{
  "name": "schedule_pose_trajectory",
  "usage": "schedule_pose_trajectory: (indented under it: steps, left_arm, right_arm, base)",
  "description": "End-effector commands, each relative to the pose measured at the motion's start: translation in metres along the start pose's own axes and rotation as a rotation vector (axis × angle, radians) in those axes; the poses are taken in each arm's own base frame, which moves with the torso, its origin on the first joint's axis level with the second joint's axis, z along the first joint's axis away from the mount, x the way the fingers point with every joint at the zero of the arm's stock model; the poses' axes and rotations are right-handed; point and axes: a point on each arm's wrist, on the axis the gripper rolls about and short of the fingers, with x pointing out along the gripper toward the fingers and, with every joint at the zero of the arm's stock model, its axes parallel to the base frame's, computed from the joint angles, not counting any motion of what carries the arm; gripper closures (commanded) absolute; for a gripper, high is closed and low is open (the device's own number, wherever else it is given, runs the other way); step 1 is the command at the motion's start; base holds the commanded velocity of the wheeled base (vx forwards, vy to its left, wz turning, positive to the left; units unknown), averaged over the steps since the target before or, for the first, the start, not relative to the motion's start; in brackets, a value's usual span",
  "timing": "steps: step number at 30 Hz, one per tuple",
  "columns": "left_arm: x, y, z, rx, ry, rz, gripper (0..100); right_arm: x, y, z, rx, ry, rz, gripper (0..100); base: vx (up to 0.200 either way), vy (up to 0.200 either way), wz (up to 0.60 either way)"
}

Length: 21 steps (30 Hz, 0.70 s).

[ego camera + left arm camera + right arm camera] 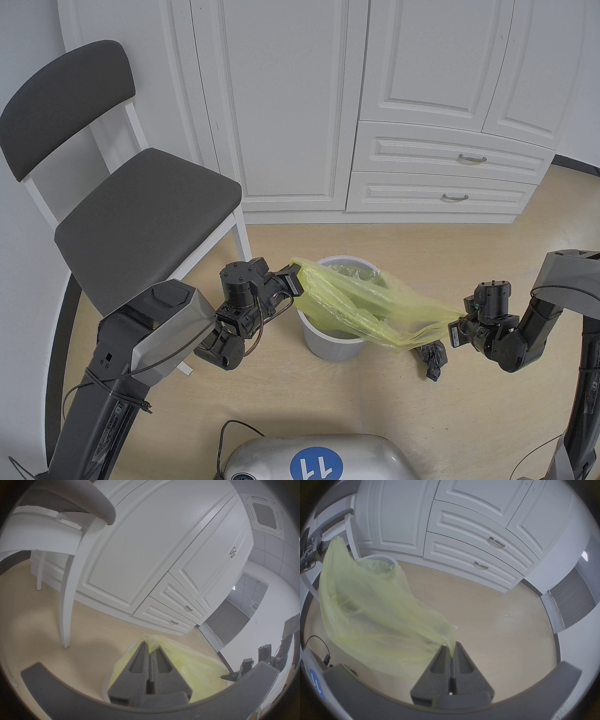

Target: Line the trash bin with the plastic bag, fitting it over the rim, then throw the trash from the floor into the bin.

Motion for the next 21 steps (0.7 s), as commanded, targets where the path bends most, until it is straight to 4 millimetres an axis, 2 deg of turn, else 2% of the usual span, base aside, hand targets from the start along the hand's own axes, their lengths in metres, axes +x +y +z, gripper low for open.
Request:
schedule_pose_trajectory:
  steps: [1,4,6,9,14,21]
  left_arm:
    - [-0.004,0.003,0.012,0.004,-0.001,0.017,100]
    - [-0.009,0.002,0.017,0.002,0.025,0.028,100]
    - [-0.020,0.000,0.023,-0.002,0.099,0.045,100]
    - [-0.031,-0.002,0.032,0.006,0.171,0.029,100]
    - [-0.041,0.000,0.041,0.038,0.234,0.051,100]
    - [-0.053,0.008,0.057,0.089,0.317,0.106,100]
  right_arm:
    - [-0.011,-0.009,0.001,-0.016,0.046,0.000,100]
    - [-0.020,-0.013,0.009,-0.018,0.066,0.010,100]
    - [-0.034,-0.019,0.017,-0.014,0.090,0.039,100]
    - [-0.040,-0.021,0.021,0.007,0.112,0.083,100]
    - [-0.046,-0.021,0.024,0.015,0.160,0.107,100]
    - [-0.067,-0.015,0.027,-0.025,0.218,0.191,100]
  base:
    - [0.000,0.000,0.00]
    - [0.000,0.000,0.00]
    - [0.000,0.000,0.00]
    - [0.000,0.000,0.00]
    - [0.000,0.000,0.00]
    - [0.000,0.000,0.00]
